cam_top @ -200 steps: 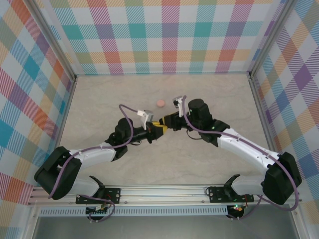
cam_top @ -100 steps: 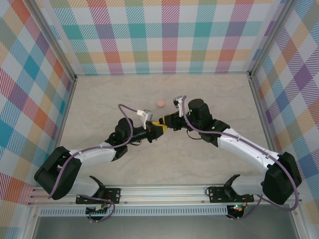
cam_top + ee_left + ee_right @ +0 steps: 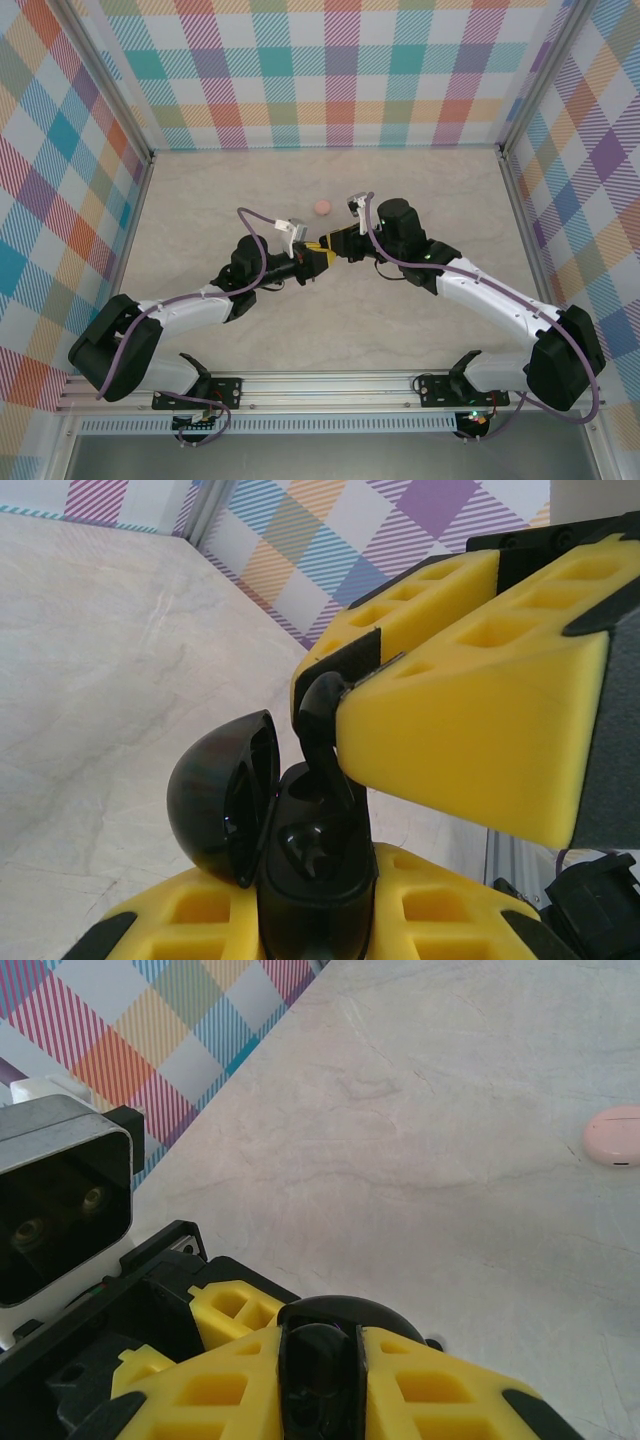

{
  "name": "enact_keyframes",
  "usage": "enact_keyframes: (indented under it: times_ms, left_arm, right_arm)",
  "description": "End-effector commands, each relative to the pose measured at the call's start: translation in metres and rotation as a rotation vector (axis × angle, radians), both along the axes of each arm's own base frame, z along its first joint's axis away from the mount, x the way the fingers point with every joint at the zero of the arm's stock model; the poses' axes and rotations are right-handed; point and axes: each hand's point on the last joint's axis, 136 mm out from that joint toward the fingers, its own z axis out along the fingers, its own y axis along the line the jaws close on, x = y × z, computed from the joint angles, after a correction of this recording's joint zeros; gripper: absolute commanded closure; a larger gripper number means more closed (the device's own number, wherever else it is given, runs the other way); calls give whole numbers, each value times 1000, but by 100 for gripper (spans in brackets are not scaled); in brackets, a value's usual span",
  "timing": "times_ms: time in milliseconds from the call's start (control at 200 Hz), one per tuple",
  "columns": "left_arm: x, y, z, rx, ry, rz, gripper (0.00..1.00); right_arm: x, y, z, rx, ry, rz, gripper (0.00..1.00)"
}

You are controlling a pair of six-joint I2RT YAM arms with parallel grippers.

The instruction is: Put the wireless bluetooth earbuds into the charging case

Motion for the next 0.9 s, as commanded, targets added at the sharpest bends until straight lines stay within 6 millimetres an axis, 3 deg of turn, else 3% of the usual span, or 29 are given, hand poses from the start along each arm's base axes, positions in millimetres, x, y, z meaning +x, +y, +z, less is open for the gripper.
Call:
enact_keyframes:
  times_ms: [0,390,750,895]
  left_arm:
    - [-2,-4,29,-46,-57,-1,83]
    - [-3,-3,32,-37,-73,-2,84]
    - [-6,-1,32,-7,-96,-8,84]
    - [-7,0,29,10,-102,-11,84]
  right_arm:
    - [-3,5,3,5,-20,30,76]
    - [-16,4,-5,-14,14,79,71]
    - [-14,-4,1,-43,-7,42,51]
    - [-13,-7,5,-48,-13,27,49]
